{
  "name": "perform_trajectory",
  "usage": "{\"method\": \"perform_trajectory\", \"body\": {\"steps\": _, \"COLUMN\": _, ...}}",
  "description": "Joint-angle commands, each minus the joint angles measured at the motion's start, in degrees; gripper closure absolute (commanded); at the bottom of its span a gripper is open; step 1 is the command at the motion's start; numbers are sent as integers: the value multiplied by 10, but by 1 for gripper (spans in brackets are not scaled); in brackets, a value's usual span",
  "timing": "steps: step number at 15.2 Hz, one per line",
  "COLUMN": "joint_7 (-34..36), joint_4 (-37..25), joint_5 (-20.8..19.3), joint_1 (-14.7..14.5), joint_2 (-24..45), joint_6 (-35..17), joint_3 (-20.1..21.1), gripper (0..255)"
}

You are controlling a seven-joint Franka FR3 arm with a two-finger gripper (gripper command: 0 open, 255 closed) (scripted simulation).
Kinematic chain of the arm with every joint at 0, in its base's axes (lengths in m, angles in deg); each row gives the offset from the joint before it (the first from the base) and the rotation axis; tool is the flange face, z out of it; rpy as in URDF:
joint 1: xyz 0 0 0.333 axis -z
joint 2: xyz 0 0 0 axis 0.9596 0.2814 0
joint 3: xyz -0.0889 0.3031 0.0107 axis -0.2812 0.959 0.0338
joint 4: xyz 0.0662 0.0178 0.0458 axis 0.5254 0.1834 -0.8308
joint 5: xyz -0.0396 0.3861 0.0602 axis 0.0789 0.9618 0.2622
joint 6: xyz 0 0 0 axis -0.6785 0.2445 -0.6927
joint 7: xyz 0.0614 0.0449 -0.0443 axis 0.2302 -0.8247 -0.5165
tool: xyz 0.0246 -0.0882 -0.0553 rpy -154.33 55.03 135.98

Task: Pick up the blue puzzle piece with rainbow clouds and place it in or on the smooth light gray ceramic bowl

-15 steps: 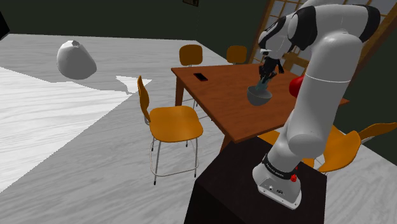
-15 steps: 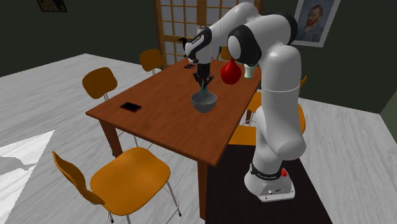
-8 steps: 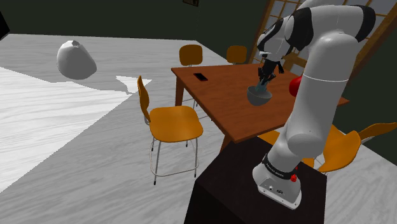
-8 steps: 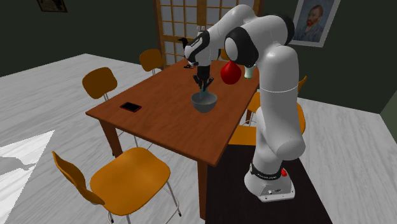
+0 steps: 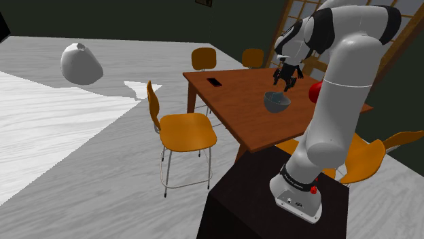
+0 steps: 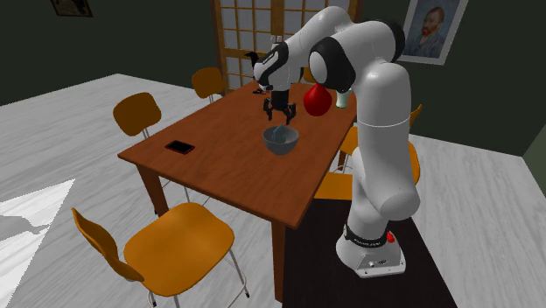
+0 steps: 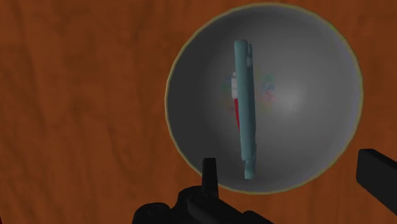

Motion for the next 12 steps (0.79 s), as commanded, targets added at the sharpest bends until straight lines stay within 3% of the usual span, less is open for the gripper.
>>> {"method": "perform_trajectory", "body": {"steps": 1, "joint_7": 0, "joint_4": 0, "joint_5": 0, "joint_1": 0, "joint_2": 0, "joint_6": 0, "joint_3": 0, "gripper": 0}}
{"method": "perform_trajectory", "body": {"steps": 5, "joint_7": 49, "joint_4": -37, "joint_5": -71, "joint_1": -51, "joint_2": -61, "joint_6": 58, "joint_3": -43, "gripper": 0}}
{"method": "perform_trajectory", "body": {"steps": 12, "joint_7": 49, "joint_4": -37, "joint_5": -72, "joint_1": -50, "joint_2": -62, "joint_6": 58, "joint_3": -42, "gripper": 0}}
